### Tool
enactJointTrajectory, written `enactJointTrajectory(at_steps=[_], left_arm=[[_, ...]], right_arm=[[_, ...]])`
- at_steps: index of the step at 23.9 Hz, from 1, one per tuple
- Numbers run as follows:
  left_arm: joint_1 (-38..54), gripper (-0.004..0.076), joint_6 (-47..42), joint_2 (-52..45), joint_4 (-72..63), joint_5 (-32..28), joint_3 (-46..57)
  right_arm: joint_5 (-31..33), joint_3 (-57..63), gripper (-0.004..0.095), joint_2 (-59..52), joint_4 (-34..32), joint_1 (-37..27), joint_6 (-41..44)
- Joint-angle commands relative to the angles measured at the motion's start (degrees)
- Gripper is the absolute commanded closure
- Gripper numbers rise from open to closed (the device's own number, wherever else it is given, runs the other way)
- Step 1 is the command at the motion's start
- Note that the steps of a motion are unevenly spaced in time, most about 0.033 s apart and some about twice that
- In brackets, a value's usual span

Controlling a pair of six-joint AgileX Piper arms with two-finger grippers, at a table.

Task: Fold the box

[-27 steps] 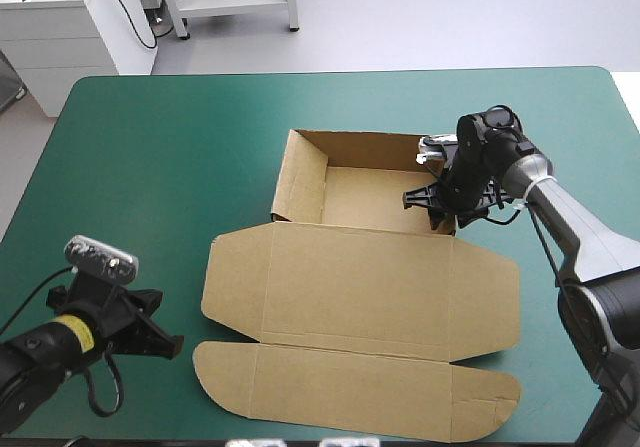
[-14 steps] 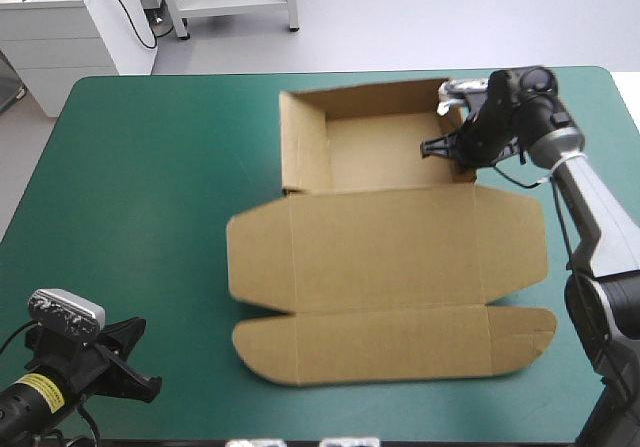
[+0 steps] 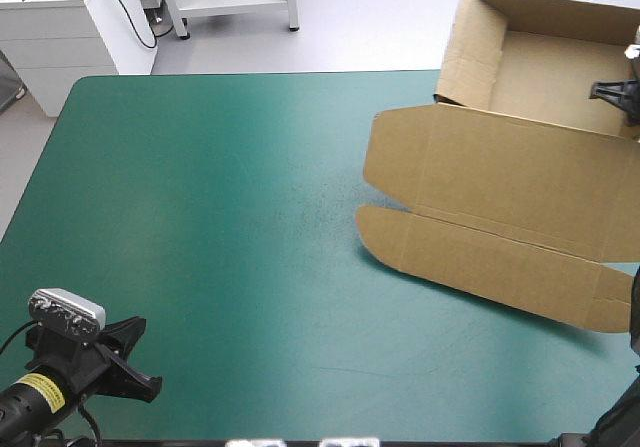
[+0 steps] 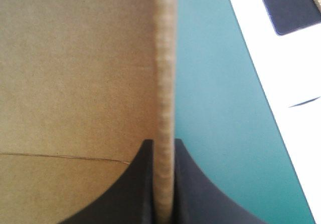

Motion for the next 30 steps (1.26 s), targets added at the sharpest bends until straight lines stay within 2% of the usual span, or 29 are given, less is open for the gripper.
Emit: enactJointTrajectory(at_steps=[1,5,7,9,13,15,16,21,23,27,30], left_arm=[[-0.22,0.0731,-0.07,0.43,0.21,-4.07,-1.50],[-0.22,0.0731,-0.07,0.43,0.21,-4.17,-1.50],[-0.22,0.0731,-0.07,0.43,0.21,-4.07,-1.50],[-0.22,0.0731,-0.07,0.43,0.21,-3.98,-1.50],[-0.22,0.0731,-0.07,0.43,0.21,-3.98,-1.50],[-0.22,0.0731,-0.07,0.43,0.21,-3.98,-1.50],[-0.22,0.0731,-0.07,0.43,0.21,-3.98,-1.50],[-0.22,0.0731,-0.07,0.43,0.21,-3.98,-1.50],[-0.22,0.0731,-0.07,0.43,0.21,-3.98,-1.50],[-0.22,0.0731,-0.07,0.43,-0.60,-3.38,-1.50],[-0.22,0.0731,-0.07,0.43,-2.59,-3.67,-1.46]], right_arm=[[-0.22,-1.68,0.0929,-0.66,1.16,-4.18,-2.33],[-0.22,-1.60,0.0911,4.36,1.40,-6.24,-4.87],[-1.05,-1.60,0.0859,7.46,1.19,-6.24,-5.75],[-1.15,-1.60,0.0752,10.21,1.19,-6.24,-5.90],[-1.15,-1.77,0.0309,12.26,0.91,-6.24,-5.90],[-0.23,-4.76,0.0193,12.15,-0.43,-6.24,-5.27],[-0.23,-6.18,0.0182,11.66,-0.59,-6.24,-4.30],[-0.23,-11.71,0.0216,6.75,-0.58,-6.24,-4.68],[-0.23,-11.84,0.0350,3.90,-0.16,-6.24,-6.17],[-0.23,-11.71,0.0893,-1.90,5.74,-6.10,-7.69],[-0.23,-10.03,0.0908,-6.37,12.43,-4.77,-10.53]])
